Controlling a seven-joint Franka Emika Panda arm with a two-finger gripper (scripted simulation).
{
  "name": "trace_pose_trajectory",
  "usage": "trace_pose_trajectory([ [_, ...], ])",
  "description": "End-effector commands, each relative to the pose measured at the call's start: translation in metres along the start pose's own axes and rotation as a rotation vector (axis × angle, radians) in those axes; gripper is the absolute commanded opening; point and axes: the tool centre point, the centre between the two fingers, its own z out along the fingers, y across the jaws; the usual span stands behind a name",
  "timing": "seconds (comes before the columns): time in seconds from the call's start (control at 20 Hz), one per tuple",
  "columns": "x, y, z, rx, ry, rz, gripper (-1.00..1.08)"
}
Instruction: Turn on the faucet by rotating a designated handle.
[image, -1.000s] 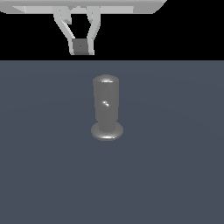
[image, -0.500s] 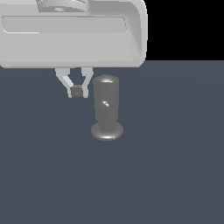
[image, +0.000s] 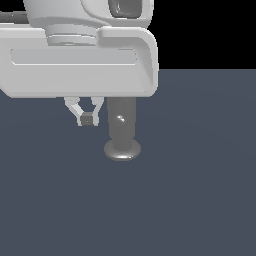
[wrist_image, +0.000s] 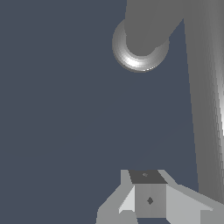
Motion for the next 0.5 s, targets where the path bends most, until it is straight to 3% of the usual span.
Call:
trace_pose_trajectory([
  [0.0, 0.001, 0.000, 0.001, 0.000, 0.001, 0.000, -1.00],
  [0.2, 0.001, 0.000, 0.001, 0.000, 0.001, 0.000, -1.00],
  [0.45, 0.004, 0.023, 0.001, 0.000, 0.001, 0.000, -1.00],
])
